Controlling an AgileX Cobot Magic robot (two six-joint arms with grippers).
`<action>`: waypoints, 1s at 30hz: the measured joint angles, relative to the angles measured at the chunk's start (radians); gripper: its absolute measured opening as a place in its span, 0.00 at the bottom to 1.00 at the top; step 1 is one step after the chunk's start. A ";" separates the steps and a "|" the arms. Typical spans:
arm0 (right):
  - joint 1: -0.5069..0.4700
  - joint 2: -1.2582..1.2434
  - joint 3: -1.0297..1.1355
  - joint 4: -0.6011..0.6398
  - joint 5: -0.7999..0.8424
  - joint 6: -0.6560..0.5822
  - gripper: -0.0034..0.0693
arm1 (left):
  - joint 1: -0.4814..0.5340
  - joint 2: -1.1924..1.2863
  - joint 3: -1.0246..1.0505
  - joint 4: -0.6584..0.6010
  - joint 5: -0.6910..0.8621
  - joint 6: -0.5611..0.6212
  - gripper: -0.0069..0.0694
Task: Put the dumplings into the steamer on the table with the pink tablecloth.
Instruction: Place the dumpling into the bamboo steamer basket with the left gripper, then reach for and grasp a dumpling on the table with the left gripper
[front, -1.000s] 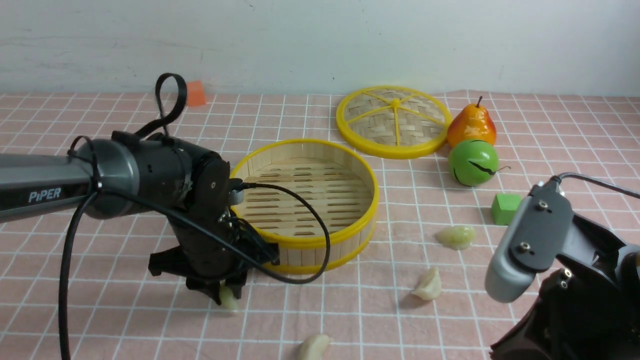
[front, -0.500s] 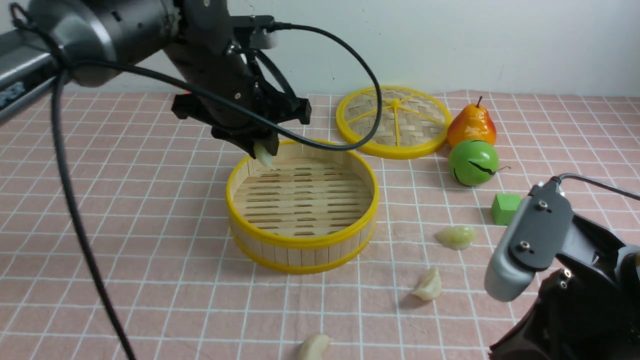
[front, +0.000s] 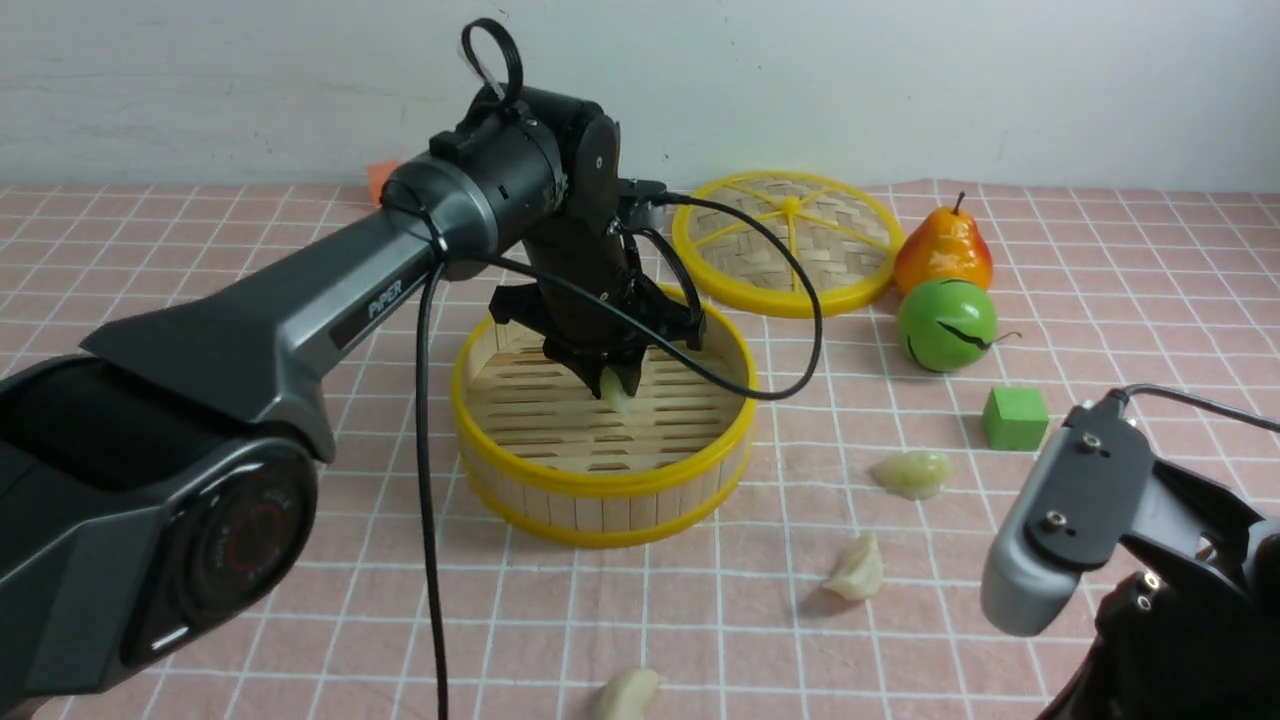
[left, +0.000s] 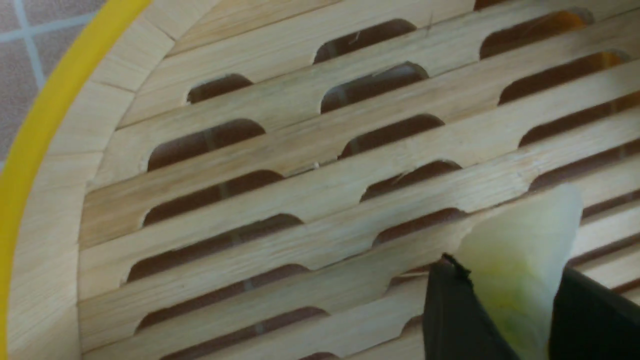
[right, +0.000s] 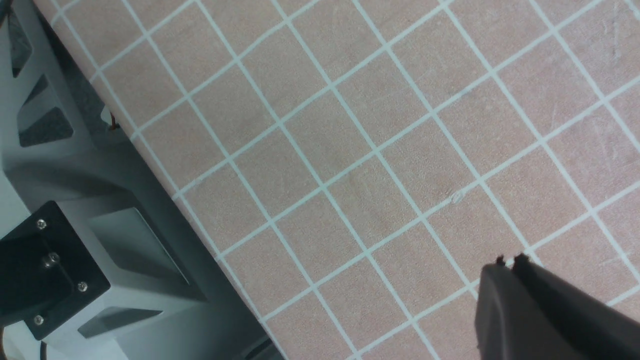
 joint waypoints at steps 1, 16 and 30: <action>0.000 0.000 0.000 0.000 0.000 0.000 0.08 | 0.000 0.003 0.000 0.001 -0.001 0.001 0.44; 0.000 -0.011 0.000 -0.094 -0.001 0.007 0.09 | -0.017 -0.228 0.070 -0.011 0.128 0.007 0.81; 0.000 -0.129 0.000 -0.232 -0.051 0.161 0.12 | -0.252 -0.602 0.739 0.014 0.081 -0.002 0.77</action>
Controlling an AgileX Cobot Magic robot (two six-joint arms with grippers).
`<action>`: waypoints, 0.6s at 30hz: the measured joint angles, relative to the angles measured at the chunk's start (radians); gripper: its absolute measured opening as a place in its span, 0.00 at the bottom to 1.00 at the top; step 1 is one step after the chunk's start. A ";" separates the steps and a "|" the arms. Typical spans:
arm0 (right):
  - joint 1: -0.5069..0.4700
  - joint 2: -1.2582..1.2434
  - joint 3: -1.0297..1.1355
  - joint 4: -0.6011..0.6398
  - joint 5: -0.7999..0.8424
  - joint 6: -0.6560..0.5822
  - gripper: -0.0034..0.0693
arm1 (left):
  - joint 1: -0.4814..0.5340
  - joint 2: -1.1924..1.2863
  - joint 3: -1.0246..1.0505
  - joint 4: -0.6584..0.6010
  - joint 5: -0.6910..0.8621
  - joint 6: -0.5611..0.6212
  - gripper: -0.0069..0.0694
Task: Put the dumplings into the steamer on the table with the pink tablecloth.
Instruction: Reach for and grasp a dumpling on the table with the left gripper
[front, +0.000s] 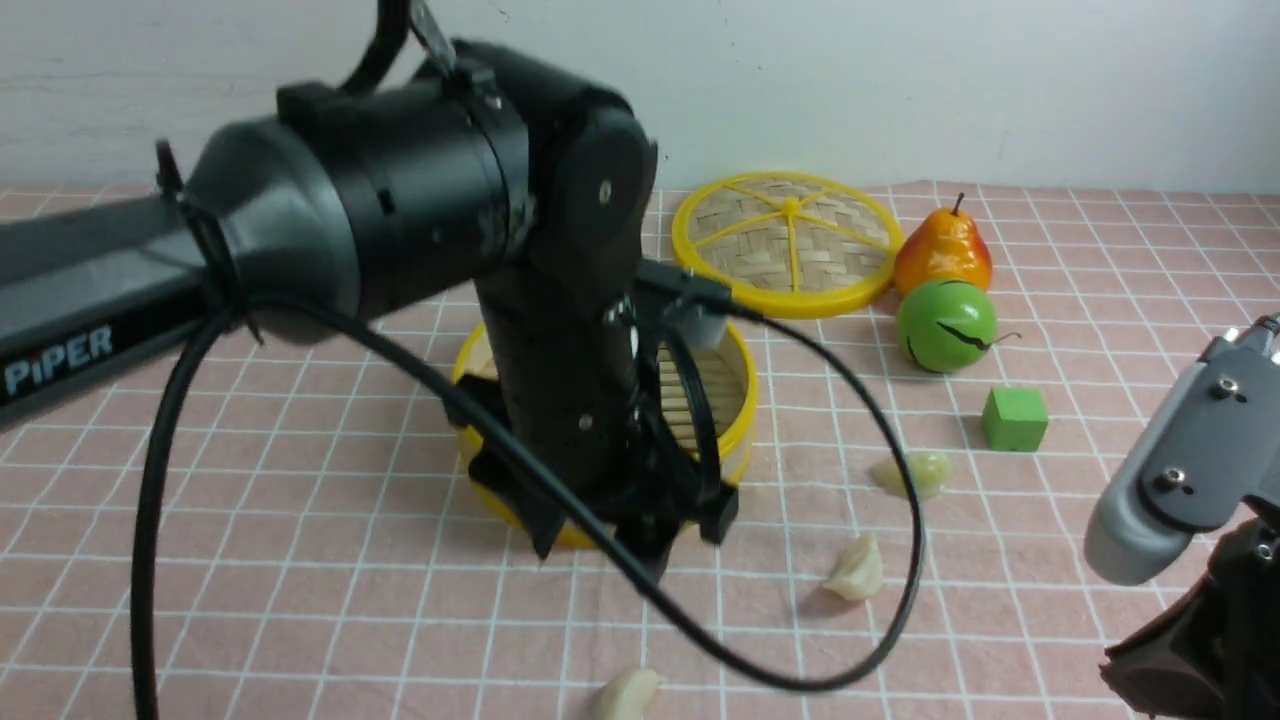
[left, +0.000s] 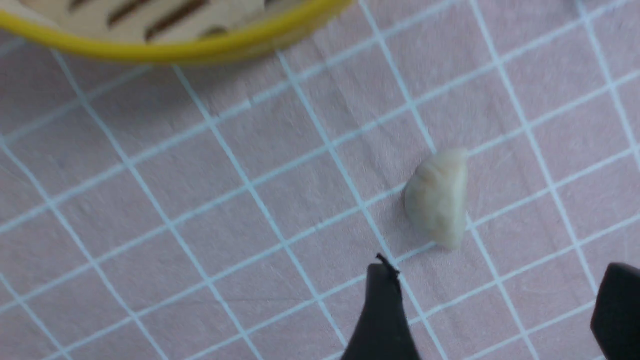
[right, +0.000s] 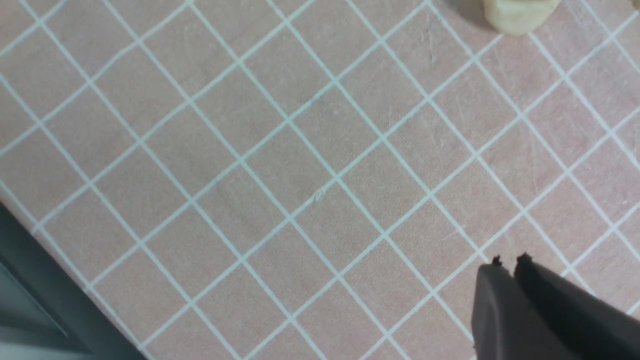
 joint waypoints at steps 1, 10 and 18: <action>0.000 -0.003 0.000 0.000 -0.003 0.002 0.12 | -0.006 0.000 0.044 0.000 -0.033 -0.012 0.77; 0.000 -0.008 0.000 0.000 -0.016 0.022 0.14 | -0.011 0.050 0.269 -0.011 -0.331 -0.113 0.70; 0.000 -0.008 0.000 0.000 -0.018 0.022 0.15 | -0.011 0.120 0.271 -0.042 -0.395 -0.116 0.52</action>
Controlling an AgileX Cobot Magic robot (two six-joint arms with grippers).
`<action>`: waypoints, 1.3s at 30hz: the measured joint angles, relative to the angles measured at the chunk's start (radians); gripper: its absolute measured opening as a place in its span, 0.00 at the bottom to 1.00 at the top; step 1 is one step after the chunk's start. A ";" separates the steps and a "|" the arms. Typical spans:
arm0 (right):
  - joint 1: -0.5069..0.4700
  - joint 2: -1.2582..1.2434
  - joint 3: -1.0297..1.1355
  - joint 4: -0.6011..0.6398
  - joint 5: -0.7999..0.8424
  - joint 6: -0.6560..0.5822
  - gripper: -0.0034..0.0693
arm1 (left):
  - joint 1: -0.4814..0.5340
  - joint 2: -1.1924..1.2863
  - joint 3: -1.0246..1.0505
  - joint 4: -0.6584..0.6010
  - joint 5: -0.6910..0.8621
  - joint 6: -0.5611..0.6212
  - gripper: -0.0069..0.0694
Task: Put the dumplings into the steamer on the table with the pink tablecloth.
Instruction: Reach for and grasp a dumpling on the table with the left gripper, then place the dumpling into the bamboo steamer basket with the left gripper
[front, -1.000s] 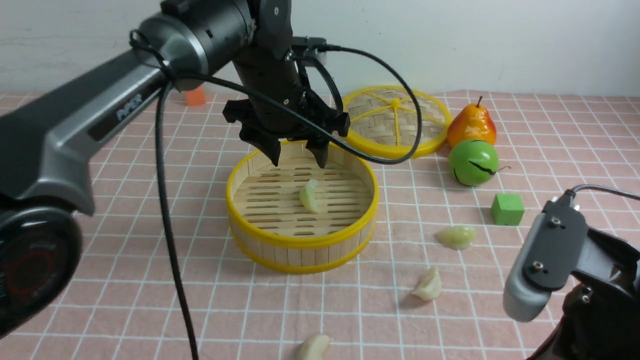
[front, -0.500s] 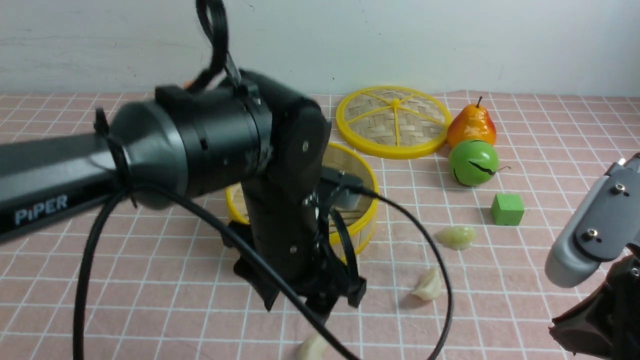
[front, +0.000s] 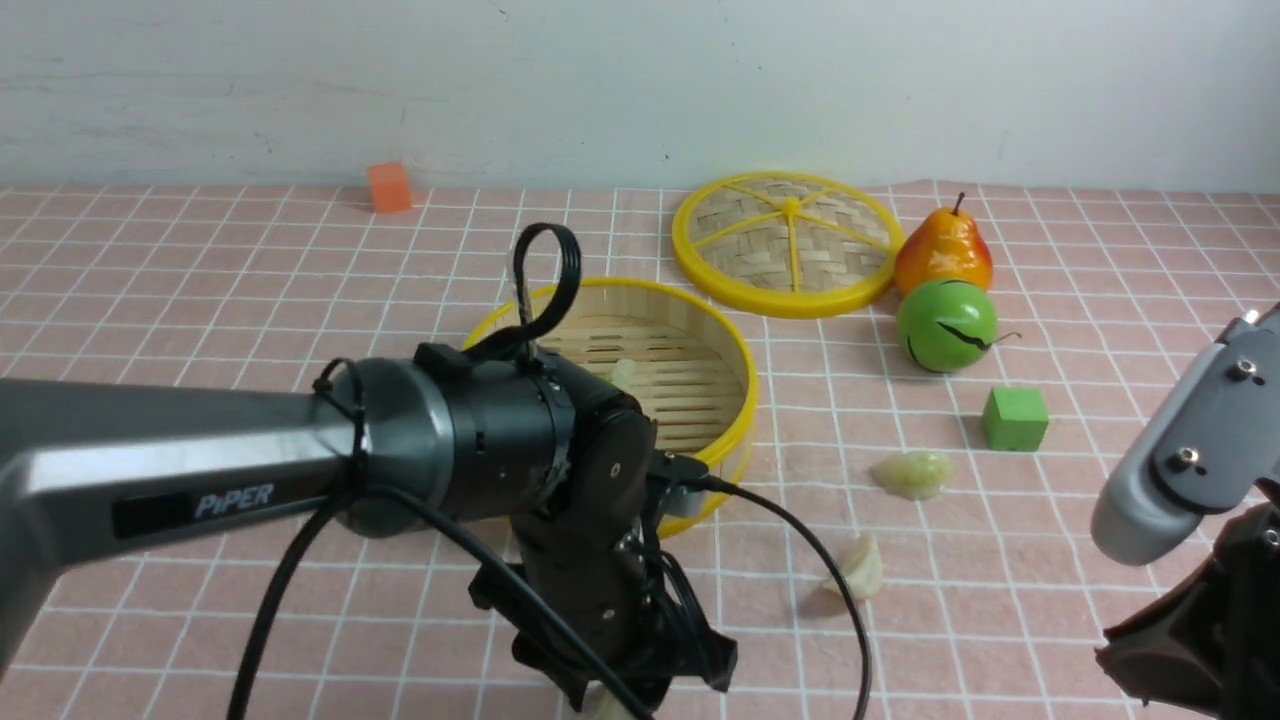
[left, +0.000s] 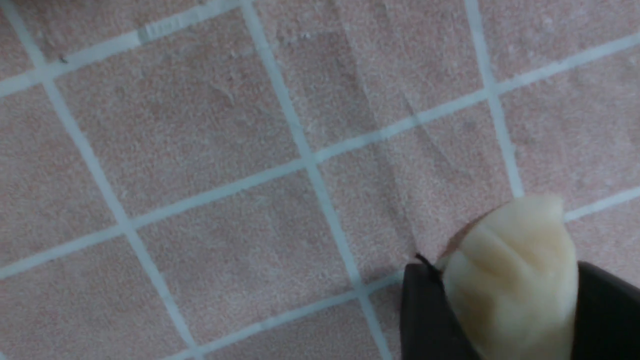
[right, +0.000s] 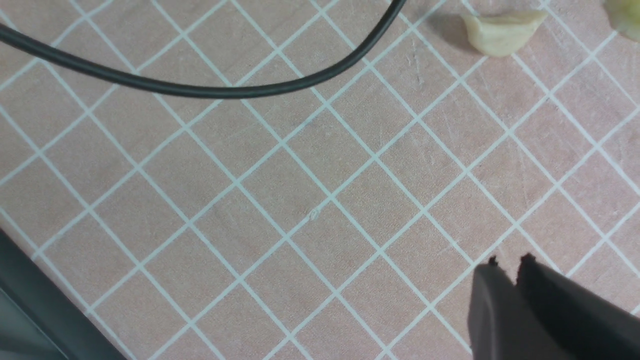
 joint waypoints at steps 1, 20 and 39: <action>0.000 0.000 0.000 0.000 0.000 0.000 0.15 | 0.000 0.005 0.000 0.000 0.003 0.000 0.47; 0.000 0.000 0.000 0.025 -0.001 0.000 0.18 | 0.179 -0.067 -0.460 0.155 0.222 0.090 0.39; 0.000 0.079 0.000 0.025 -0.066 0.209 0.19 | 0.323 0.250 -0.570 0.140 0.051 0.019 0.40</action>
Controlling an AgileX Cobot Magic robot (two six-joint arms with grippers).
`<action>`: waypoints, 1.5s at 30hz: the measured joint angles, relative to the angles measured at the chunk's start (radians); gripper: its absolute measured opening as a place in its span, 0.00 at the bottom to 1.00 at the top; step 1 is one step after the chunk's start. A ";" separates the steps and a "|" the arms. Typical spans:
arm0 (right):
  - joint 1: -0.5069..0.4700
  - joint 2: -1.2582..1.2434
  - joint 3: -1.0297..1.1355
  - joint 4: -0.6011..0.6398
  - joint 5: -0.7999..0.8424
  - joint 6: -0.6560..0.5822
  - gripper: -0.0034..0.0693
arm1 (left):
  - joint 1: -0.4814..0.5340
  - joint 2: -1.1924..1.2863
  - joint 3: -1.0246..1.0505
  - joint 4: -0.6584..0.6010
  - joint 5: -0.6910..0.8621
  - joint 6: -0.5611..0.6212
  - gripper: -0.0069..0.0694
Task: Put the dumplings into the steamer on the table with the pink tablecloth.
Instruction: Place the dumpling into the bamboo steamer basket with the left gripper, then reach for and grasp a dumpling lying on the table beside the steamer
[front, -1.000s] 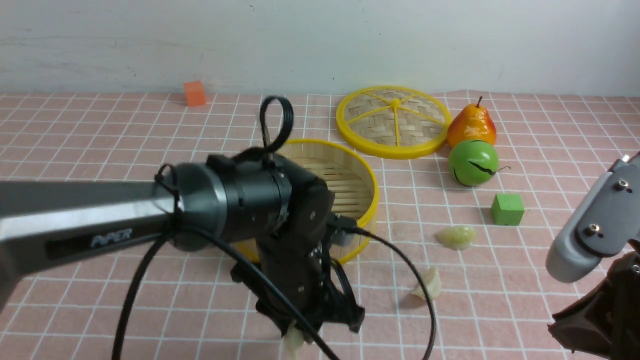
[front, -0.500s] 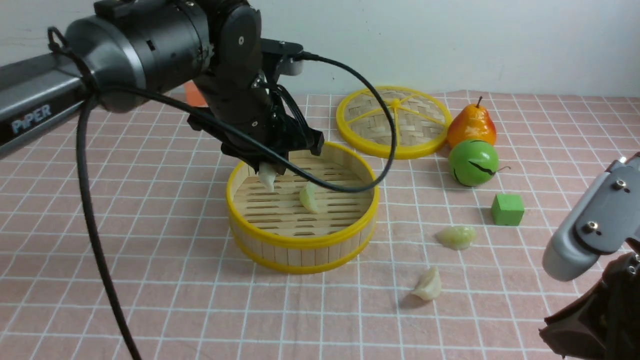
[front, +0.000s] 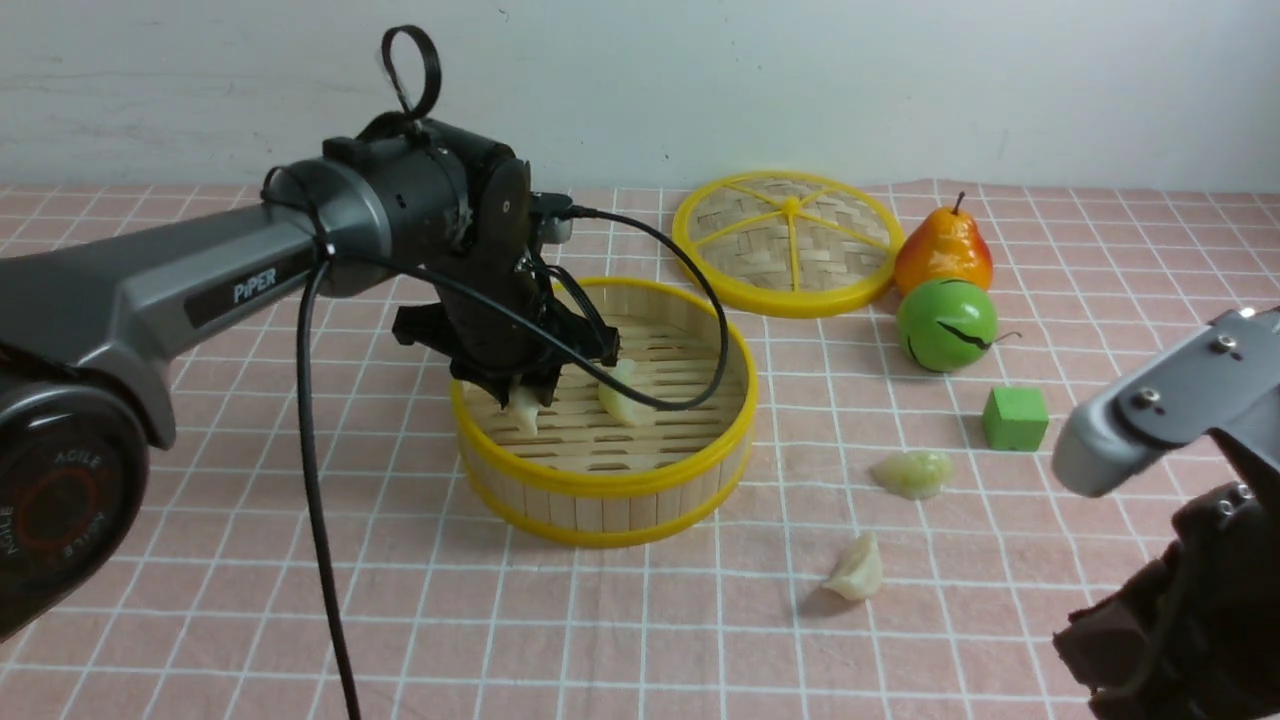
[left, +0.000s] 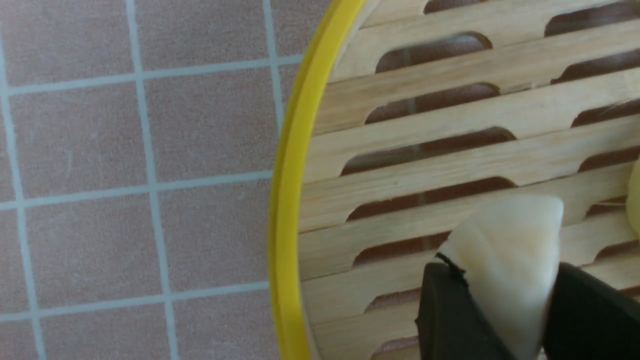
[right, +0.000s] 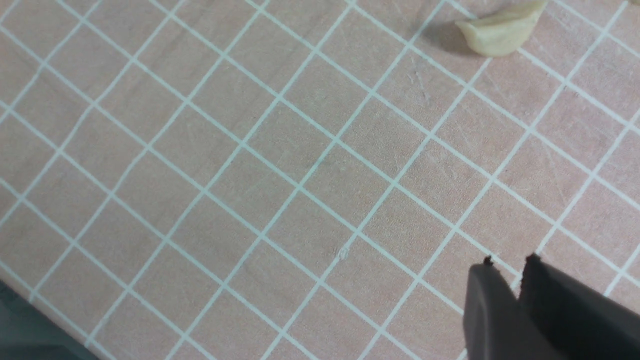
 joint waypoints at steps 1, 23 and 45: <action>0.000 0.022 0.000 -0.001 -0.009 0.005 0.20 | 0.000 0.001 -0.001 0.002 -0.004 0.000 0.41; -0.001 0.599 -0.296 -0.055 -0.107 0.098 0.80 | 0.000 -0.308 -0.243 -0.016 0.324 0.050 0.53; -0.160 0.822 -0.303 0.185 -0.306 0.214 0.81 | 0.000 -0.652 -0.204 -0.206 0.406 0.181 0.07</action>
